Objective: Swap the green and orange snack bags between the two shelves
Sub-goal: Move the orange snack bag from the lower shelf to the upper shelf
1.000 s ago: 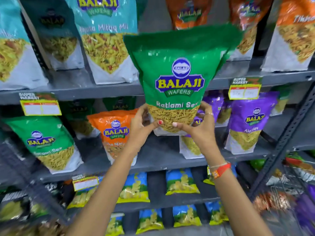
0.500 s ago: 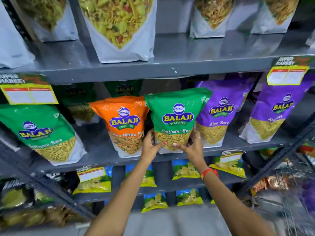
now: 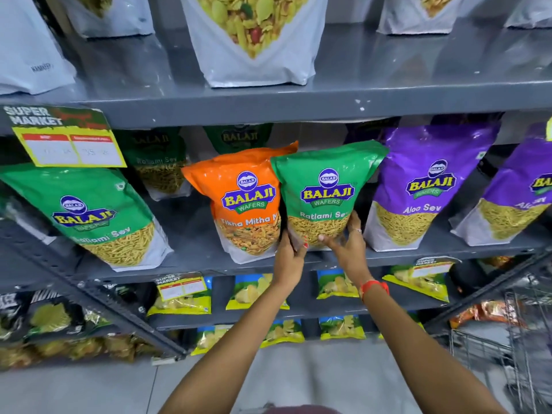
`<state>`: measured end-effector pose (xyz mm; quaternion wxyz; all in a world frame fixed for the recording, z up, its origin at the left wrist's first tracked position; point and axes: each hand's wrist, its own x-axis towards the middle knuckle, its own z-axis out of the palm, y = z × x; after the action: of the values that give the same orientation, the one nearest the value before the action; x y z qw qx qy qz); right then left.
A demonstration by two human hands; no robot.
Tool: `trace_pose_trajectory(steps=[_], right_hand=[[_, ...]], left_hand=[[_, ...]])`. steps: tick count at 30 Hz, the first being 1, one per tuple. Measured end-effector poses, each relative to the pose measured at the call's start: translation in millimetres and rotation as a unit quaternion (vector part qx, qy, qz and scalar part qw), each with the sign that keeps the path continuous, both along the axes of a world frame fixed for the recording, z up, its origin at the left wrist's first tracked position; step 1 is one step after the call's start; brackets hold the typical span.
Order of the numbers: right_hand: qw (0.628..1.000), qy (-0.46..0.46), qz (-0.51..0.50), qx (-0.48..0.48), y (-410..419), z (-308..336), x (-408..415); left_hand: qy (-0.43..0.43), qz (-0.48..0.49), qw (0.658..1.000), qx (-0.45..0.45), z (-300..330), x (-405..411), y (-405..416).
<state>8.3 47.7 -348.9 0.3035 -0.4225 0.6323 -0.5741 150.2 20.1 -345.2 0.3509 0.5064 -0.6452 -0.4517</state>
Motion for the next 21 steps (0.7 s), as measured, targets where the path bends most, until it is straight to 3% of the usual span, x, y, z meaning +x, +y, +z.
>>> trace_pose_trajectory(steps=[3,6,9,13,16,21], right_hand=[[0.998,0.011,-0.055,-0.005,12.5,0.6,17.7],[0.991,0.04,-0.123,-0.037,36.7,-0.7,56.9],[0.996,0.092,-0.004,-0.016,35.9,-5.7,92.8],[0.989,0.103,0.106,-0.01,1.1,-3.0,119.1],[0.991,0.046,0.125,0.016,-17.0,-1.3,124.0],[0.994,0.033,0.097,0.035,-36.2,-3.1,127.9]], left_hand=[[0.051,0.031,0.998,-0.002,-2.8,28.4,14.7],[0.102,0.188,0.969,-0.12,-0.4,75.2,25.9],[0.117,0.272,0.945,-0.139,-1.5,116.2,10.7],[0.126,0.165,0.978,-0.014,-0.8,135.6,-34.9],[0.1,0.092,0.991,0.011,7.5,135.4,-60.3],[0.095,0.069,0.993,0.022,15.9,137.3,-67.8]])
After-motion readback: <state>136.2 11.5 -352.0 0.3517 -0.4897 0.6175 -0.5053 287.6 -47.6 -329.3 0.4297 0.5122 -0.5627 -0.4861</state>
